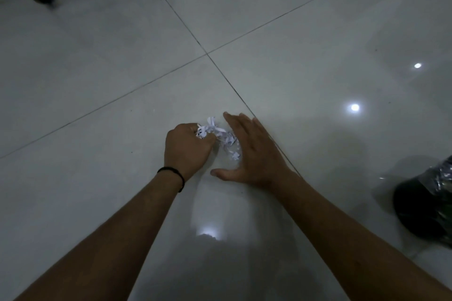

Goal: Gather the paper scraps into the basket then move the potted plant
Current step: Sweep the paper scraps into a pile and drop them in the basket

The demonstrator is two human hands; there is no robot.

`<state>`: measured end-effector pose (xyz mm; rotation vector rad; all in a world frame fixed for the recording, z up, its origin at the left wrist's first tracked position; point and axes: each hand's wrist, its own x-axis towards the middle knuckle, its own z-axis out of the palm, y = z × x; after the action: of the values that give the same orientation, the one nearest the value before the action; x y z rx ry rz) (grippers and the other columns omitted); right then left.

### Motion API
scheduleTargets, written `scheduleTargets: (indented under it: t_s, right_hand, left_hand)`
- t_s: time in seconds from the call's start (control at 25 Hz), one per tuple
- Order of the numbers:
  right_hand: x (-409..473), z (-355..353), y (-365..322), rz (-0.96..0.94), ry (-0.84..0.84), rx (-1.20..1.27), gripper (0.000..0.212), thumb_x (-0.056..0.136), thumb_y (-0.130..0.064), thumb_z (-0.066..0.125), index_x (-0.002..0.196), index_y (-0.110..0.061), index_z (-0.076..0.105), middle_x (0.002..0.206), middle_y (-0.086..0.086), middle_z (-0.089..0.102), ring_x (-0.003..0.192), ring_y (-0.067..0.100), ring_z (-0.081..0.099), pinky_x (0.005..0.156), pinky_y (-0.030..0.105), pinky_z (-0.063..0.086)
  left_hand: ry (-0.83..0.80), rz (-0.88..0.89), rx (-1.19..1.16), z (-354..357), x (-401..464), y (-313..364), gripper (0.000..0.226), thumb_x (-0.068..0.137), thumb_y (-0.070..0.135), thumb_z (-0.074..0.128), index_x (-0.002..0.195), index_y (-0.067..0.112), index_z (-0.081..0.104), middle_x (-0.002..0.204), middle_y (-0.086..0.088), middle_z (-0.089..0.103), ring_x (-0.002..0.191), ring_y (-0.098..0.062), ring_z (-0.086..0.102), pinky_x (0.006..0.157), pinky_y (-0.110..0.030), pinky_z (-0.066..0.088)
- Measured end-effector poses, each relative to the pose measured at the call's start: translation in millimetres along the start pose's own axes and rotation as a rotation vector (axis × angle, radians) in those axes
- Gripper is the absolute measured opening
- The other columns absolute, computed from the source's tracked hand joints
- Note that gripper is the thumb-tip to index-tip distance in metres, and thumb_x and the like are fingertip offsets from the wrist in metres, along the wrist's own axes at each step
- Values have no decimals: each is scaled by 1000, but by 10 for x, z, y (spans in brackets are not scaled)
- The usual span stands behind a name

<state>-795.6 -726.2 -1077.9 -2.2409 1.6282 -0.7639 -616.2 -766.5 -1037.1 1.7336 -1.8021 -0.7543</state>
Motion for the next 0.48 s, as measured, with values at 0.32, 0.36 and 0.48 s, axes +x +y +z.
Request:
scheduleTargets:
  t_s: [0.32, 0.36, 0.48]
  right_hand:
    - [171, 62, -189, 29, -112, -83, 120, 64, -86, 57, 160, -29, 12, 166, 2, 15, 152, 32, 17, 116, 63, 17]
    - [213, 79, -187, 5, -114, -86, 117, 65, -84, 57, 159, -29, 14, 167, 2, 14, 152, 32, 16, 115, 64, 17]
    - [293, 146, -110, -111, -157, -147, 94, 77, -76, 48, 155, -27, 32, 163, 3, 28, 150, 31, 26, 115, 63, 21]
  left_hand:
    - [19, 73, 146, 7, -91, -59, 16, 81, 29, 50, 84, 15, 43, 61, 4, 54, 51, -13, 51, 45, -28, 36]
    - [31, 86, 160, 1, -131, -48, 16, 79, 30, 49, 82, 15, 45, 61, 5, 54, 51, -11, 50, 45, -28, 37]
    - [73, 157, 263, -45, -273, -53, 15, 77, 34, 49, 70, 23, 42, 58, 11, 46, 49, -6, 41, 46, -18, 25]
